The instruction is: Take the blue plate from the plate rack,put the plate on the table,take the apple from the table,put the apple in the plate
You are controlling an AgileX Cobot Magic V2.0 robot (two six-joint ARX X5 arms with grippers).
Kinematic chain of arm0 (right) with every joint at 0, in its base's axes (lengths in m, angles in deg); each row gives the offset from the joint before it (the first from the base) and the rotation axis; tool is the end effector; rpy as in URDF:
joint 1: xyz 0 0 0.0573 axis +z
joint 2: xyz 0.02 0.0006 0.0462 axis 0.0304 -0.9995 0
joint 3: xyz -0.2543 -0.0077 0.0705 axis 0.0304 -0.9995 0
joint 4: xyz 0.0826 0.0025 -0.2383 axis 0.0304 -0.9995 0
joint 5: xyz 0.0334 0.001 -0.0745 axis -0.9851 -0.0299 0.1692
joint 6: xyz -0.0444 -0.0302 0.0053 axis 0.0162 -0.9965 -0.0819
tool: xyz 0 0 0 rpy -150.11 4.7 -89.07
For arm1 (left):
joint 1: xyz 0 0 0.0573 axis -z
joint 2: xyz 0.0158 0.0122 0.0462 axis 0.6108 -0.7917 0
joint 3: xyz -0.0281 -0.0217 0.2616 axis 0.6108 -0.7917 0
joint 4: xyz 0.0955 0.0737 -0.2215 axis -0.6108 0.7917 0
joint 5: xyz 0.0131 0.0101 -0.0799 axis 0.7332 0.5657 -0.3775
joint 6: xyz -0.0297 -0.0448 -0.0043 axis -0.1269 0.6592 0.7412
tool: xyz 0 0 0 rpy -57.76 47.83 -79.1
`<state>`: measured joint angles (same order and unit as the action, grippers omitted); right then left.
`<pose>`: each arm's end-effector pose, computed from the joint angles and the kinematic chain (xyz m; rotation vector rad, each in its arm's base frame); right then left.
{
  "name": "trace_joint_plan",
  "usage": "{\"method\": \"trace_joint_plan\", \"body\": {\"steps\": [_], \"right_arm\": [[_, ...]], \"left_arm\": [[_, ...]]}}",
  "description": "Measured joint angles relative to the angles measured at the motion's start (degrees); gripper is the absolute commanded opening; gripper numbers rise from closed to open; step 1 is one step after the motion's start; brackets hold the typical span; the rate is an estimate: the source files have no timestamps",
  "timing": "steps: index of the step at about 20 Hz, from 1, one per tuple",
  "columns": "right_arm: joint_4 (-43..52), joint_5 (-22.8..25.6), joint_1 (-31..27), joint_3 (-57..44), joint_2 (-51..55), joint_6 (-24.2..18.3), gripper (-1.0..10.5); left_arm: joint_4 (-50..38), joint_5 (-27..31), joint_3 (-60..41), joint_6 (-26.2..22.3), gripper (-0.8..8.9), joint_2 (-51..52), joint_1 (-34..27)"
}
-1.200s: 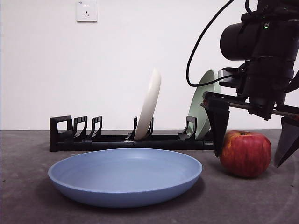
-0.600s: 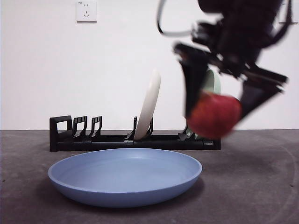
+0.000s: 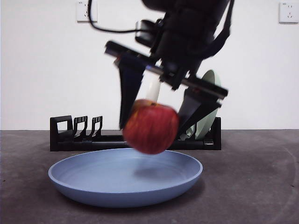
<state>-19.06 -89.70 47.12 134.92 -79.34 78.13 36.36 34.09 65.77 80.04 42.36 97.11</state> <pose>0.2147 0.2493 0.2138 -0.0202 1.2135 0.5485 0.0314 -0.0558 0.3938 0.1447 0.7654 -0.9493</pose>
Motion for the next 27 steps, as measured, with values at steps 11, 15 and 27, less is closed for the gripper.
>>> {"method": "trace_joint_plan", "body": {"steps": [11, 15, 27], "right_arm": [[2.47, 0.02, 1.70, 0.00, -6.32, 0.09, 0.0], [2.51, 0.02, 1.68, 0.24, -6.69, 0.09, 1.9], [-8.83, 3.63, 1.70, 11.89, -7.37, -3.34, 4.8]], "left_arm": [[2.38, 7.19, 0.55, 1.49, -0.05, -1.25, 0.00], [2.40, 7.19, 0.55, 1.49, -0.05, -1.33, 0.00], [2.40, 7.19, 0.55, 1.44, -0.05, -1.33, 0.00]]}}
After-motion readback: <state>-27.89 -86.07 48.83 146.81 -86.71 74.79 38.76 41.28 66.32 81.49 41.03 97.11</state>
